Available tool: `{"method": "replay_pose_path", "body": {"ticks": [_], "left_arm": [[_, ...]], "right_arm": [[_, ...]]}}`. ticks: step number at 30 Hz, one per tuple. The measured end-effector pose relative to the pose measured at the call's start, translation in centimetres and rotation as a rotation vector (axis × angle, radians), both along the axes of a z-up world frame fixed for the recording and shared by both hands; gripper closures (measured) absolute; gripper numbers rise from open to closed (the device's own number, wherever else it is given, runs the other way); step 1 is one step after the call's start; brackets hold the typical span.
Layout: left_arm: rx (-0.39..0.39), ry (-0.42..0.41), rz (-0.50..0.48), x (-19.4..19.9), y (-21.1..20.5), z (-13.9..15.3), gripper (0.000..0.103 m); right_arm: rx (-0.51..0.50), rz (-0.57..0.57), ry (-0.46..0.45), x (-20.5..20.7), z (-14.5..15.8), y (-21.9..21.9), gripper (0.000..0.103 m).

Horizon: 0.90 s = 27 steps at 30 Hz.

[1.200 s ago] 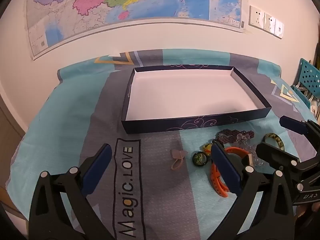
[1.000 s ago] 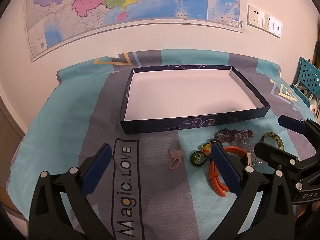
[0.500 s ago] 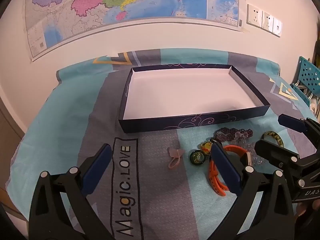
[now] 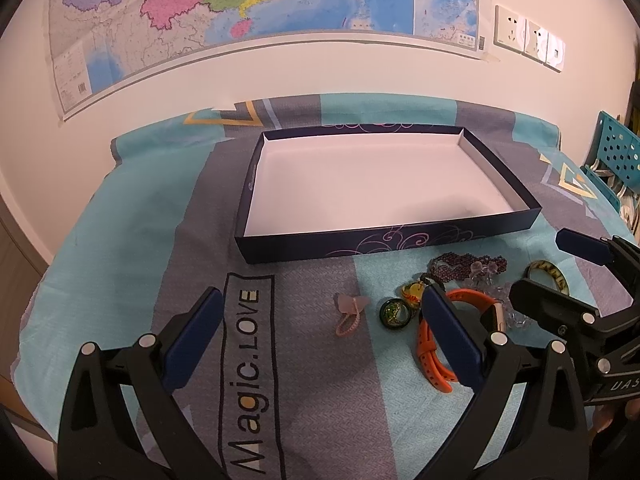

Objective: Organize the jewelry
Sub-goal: 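Move left tool toward orange watch while right tool moves toward tortoiseshell bangle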

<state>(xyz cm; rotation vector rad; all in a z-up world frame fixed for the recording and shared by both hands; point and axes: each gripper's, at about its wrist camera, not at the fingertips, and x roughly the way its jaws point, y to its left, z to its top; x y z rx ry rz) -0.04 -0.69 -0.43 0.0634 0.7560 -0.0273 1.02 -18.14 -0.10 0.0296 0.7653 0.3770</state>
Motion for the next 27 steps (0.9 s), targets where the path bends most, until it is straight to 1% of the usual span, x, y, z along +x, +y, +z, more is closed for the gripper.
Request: {"method": "replay_pose_path", "body": {"ticks": [27], "left_arm": [[-0.003, 0.012, -0.015, 0.10, -0.41, -0.42, 0.006]], "right_arm": [[0.002, 0.000, 0.006, 0.17, 0.00, -0.20, 0.006]]}}
